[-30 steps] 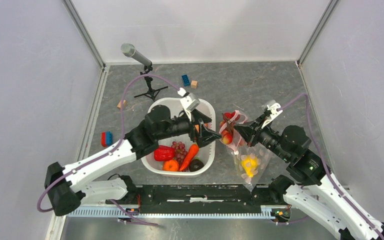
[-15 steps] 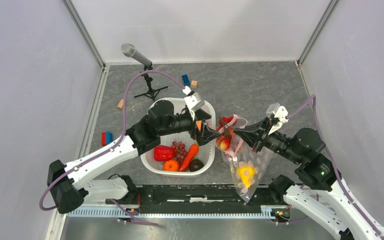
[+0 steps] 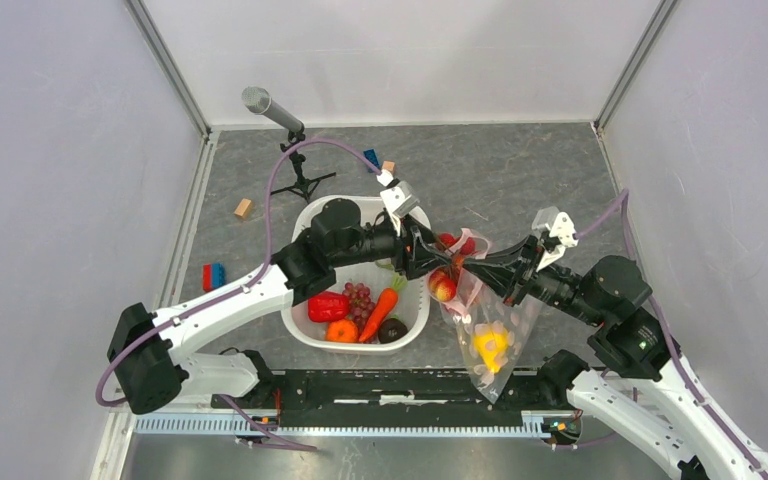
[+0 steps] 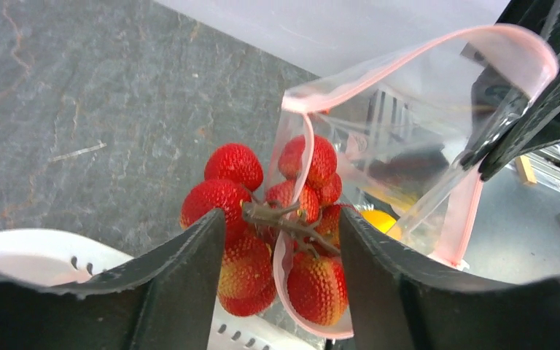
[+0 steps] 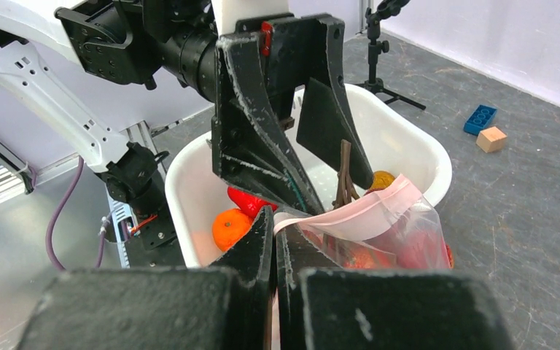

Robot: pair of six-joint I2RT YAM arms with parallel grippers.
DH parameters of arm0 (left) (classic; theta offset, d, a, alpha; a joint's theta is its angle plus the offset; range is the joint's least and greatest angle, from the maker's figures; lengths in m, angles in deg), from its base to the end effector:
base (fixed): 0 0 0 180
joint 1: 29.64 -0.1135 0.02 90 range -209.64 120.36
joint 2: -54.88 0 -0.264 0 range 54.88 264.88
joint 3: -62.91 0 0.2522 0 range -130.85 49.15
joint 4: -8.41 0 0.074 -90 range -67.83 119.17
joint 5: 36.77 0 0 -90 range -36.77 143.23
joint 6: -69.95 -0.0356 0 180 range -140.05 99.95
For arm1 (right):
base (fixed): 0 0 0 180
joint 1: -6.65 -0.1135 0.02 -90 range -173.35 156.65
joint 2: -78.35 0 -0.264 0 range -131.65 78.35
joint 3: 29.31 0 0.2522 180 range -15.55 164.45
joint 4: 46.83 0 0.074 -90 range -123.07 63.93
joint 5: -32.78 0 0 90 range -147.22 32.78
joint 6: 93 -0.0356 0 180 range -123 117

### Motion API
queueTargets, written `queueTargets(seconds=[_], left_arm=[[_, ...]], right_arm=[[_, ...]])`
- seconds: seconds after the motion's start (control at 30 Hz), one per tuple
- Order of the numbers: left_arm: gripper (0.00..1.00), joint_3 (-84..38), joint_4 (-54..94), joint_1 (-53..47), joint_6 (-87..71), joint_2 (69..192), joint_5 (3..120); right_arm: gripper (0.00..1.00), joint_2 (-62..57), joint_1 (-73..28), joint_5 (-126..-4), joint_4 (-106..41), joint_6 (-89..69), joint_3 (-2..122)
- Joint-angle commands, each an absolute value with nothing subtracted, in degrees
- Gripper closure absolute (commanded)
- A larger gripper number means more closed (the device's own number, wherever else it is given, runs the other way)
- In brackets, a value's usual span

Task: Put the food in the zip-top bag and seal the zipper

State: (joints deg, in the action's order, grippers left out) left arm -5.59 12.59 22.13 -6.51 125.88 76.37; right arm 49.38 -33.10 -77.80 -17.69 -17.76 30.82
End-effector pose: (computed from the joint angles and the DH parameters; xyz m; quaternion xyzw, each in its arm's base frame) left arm 0.1697 -0.2380 0.3397 0.3656 0.6479 -0.4775 0.4674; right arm 0.0782 0.0813 0.3756 -0.2733 0.6394 0.4345 0.5725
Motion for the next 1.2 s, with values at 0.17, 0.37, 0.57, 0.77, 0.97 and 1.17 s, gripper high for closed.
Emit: queueTargets(seconds=[0.17,0.37,0.57,0.77,0.97,1.17], left_arm=[[0.62,-4.47,5.42,21.60,-3.89,124.88,77.90],[0.88,-4.63,8.77,21.60,-4.49,124.55,79.00],[0.98,-5.41,9.68,21.60,-4.48,121.30,78.22],[0.98,-9.15,13.02,21.99,-6.90,118.81,80.23],[0.98,-14.85,28.10,25.87,-19.15,119.22,73.93],[0.98,-18.29,35.22,29.70,-28.50,119.44,67.65]], right_arm=[[1.00,50.21,-33.24,-78.37,-23.18,-18.88,29.15],[1.00,50.99,-33.26,-75.71,-22.11,-18.80,29.10],[1.00,50.66,-33.25,-66.34,-18.24,-19.23,28.84],[1.00,47.05,-33.27,-57.68,-14.48,-22.38,26.88],[1.00,44.68,-33.25,-57.60,-18.06,-25.98,24.53],[1.00,42.09,-33.26,-56.93,-19.43,-27.43,24.27]])
